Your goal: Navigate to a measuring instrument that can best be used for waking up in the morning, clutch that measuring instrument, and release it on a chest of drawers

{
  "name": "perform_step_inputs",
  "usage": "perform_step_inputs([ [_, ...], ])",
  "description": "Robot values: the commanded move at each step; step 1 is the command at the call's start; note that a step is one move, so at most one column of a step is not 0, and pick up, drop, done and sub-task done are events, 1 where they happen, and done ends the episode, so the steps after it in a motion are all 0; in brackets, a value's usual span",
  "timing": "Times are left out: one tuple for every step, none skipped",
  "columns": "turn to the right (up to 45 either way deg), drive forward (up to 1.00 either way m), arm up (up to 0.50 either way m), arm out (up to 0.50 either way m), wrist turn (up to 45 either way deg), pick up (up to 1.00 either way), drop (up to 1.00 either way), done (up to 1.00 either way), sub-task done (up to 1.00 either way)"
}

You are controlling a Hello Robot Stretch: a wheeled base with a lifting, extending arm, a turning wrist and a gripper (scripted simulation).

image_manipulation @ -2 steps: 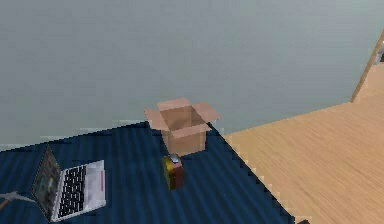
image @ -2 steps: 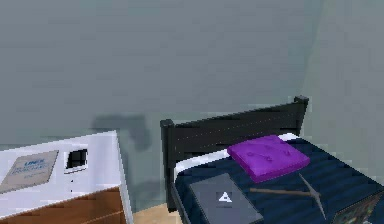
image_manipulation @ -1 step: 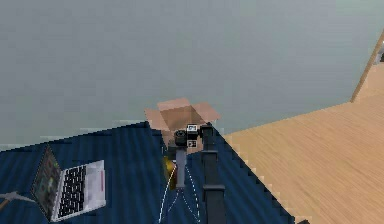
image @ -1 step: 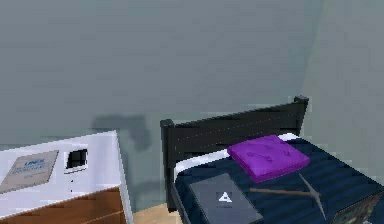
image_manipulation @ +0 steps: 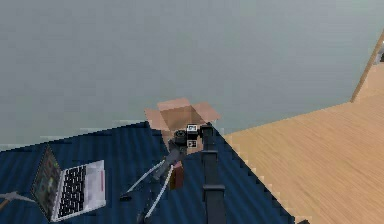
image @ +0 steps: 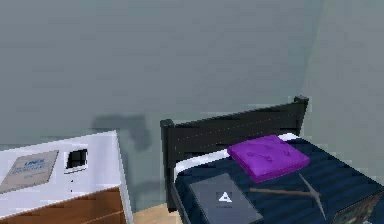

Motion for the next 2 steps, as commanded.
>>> perform_step_inputs([
  [0.0, 0.00, 0.00, 0.00, 45.0, 0.00, 0.00, 0.00, 0.00],
  [0.0, 0.00, 0.00, 0.00, 45.0, 0.00, 0.00, 0.00, 0.00],
])
